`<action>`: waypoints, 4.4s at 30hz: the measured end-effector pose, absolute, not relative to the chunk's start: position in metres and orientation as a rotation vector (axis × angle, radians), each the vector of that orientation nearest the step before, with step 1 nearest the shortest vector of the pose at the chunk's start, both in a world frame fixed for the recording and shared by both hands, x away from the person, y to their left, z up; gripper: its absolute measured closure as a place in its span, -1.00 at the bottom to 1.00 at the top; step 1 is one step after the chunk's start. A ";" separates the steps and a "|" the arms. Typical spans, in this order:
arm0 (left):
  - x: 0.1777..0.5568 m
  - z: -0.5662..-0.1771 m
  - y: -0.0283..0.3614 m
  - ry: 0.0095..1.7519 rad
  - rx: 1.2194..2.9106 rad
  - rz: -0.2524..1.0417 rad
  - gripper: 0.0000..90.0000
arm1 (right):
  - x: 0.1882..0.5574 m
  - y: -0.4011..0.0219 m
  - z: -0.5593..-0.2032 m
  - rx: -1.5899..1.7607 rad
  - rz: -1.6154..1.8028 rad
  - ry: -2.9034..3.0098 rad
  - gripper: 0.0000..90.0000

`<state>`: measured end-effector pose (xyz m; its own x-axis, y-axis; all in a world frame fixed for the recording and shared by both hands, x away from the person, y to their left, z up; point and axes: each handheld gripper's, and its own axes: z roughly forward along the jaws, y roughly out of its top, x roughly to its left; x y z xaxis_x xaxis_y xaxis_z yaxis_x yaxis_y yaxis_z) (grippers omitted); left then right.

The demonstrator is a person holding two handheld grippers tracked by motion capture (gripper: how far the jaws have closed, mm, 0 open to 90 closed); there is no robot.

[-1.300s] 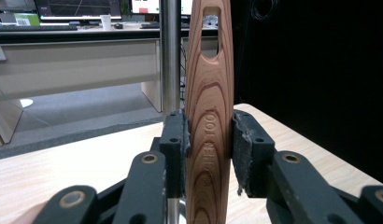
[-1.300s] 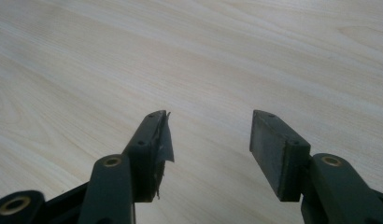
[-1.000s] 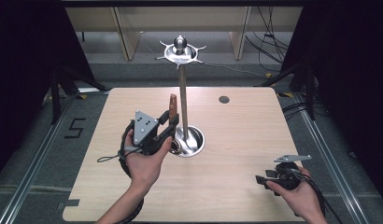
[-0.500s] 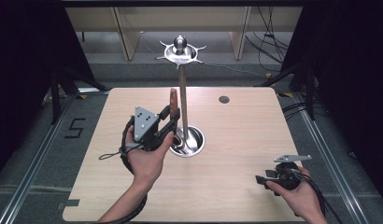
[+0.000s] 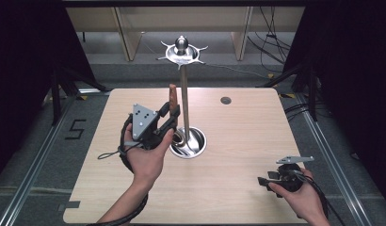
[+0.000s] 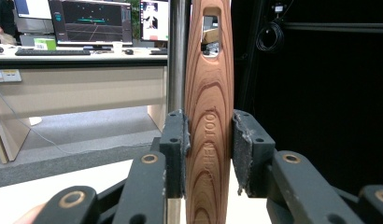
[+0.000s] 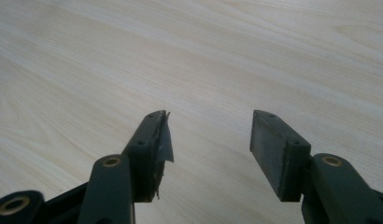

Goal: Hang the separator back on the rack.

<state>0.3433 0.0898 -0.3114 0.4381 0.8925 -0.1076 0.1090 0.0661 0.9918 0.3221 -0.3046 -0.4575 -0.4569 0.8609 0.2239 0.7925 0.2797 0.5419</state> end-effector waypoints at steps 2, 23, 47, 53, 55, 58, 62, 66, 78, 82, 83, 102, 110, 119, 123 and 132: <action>0.343 -0.311 0.089 0.967 1.390 0.758 0.49 | 0.322 -0.305 -0.458 1.573 0.917 2.420 0.05; 0.347 -0.304 0.083 0.948 1.385 0.769 0.49 | 0.325 -0.306 -0.462 1.521 0.988 2.389 0.04; 0.349 -0.295 0.082 0.934 1.371 0.794 0.49 | 0.324 -0.306 -0.461 1.530 0.984 2.388 0.03; 0.348 -0.291 0.081 0.925 1.364 0.804 0.49 | 0.321 -0.303 -0.460 1.603 0.979 2.377 0.03; 0.348 -0.290 0.080 0.926 1.362 0.806 0.49 | 0.321 -0.303 -0.460 1.602 0.979 2.378 0.03; 0.349 -0.290 0.080 0.926 1.358 0.807 0.49 | 0.321 -0.303 -0.460 1.604 0.978 2.381 0.03; 0.349 -0.289 0.079 0.927 1.357 0.810 0.49 | 0.321 -0.303 -0.460 1.603 0.978 2.379 0.03; 0.350 -0.288 0.079 0.926 1.358 0.813 0.49 | 0.321 -0.303 -0.460 1.604 0.977 2.380 0.03; 0.352 -0.285 0.076 0.922 1.358 0.818 0.49 | 0.321 -0.303 -0.460 1.606 0.979 2.380 0.03; 0.352 -0.284 0.076 0.924 1.355 0.819 0.49 | 0.322 -0.301 -0.463 1.582 0.974 2.316 0.03; 0.352 -0.284 0.076 0.924 1.355 0.820 0.49 | 0.322 -0.302 -0.462 1.584 0.956 2.335 0.03; 0.355 -0.278 0.075 0.918 1.341 0.836 0.49 | 0.323 -0.301 -0.465 1.566 0.992 2.314 0.03; 0.358 -0.277 0.074 0.929 1.354 0.840 0.49 | 0.323 -0.304 -0.462 1.571 0.987 2.388 0.03; 0.363 -0.278 0.071 0.934 1.362 0.853 0.48 | 0.326 -0.307 -0.463 1.519 0.985 2.407 0.03; 0.365 -0.277 0.070 0.936 1.364 0.858 0.48 | 0.326 -0.307 -0.463 1.518 0.984 2.408 0.03; 0.367 -0.275 0.068 0.938 1.370 0.883 0.48 | 0.323 -0.303 -0.463 1.555 0.956 2.348 0.03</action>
<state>0.3673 0.0678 -0.2754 0.3875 0.9214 -0.0290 0.0271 0.0201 0.9994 0.3233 -0.3026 -0.4634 -0.4431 0.8734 0.2018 0.7659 0.2519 0.5916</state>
